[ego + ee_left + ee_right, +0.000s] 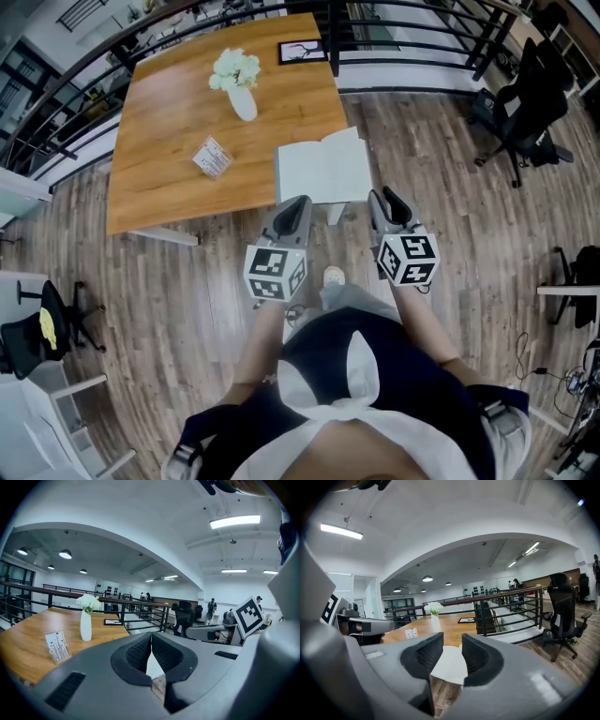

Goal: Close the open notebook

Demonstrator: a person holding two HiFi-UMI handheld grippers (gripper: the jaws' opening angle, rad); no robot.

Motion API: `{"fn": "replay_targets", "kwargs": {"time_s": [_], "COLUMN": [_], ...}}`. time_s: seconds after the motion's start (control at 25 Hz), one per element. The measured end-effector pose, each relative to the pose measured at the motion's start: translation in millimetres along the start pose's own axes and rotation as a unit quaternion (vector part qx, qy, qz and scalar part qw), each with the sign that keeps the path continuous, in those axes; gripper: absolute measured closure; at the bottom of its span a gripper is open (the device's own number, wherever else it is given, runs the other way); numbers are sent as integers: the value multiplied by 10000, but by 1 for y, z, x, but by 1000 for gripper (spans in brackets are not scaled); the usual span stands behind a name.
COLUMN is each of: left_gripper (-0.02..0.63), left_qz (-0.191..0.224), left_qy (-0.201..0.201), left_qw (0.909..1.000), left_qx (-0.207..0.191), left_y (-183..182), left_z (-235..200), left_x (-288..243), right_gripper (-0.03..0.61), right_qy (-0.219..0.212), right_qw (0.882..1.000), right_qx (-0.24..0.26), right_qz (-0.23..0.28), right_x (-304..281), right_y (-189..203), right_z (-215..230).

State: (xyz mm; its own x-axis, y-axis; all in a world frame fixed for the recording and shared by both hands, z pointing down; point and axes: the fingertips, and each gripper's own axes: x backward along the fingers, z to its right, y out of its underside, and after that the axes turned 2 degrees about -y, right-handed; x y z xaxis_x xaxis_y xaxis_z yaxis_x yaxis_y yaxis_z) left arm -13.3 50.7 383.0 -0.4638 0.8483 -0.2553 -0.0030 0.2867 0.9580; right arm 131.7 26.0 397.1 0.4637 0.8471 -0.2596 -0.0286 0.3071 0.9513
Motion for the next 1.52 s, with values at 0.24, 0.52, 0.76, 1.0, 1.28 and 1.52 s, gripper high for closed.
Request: {"fn": "replay_targets", "kwargs": {"time_s": [0.24,0.52,0.76,1.0,1.28,1.52], "left_gripper": [594,594,594,594,594,594], "left_qz": [-6,-106,-226,-420,-535,-654], "left_qy": [-17,-95,-148,-339,-328,-239], "left_qw": [10000,9999,9996,9985,9980,9976], "left_qx": [-45,20,66,-72,-64,-11], "left_y": [-6,5,8,9,13,22], "left_z": [-10,-14,-17,-23,-30,-42], "left_x": [-36,-61,-73,-75,-85,-97], "right_gripper": [422,408,408,408,387,373], "right_qy": [-36,-59,-62,-143,-161,-84], "right_qw": [9999,9998,9996,9989,9976,9951], "right_qx": [-88,-106,-182,-264,-406,-640], "right_qz": [-62,-137,-197,-363,-541,-754], "right_x": [-30,-50,-61,-73,-89,-105], "right_y": [-2,6,14,29,43,62], "right_z": [27,52,69,78,88,97]}}
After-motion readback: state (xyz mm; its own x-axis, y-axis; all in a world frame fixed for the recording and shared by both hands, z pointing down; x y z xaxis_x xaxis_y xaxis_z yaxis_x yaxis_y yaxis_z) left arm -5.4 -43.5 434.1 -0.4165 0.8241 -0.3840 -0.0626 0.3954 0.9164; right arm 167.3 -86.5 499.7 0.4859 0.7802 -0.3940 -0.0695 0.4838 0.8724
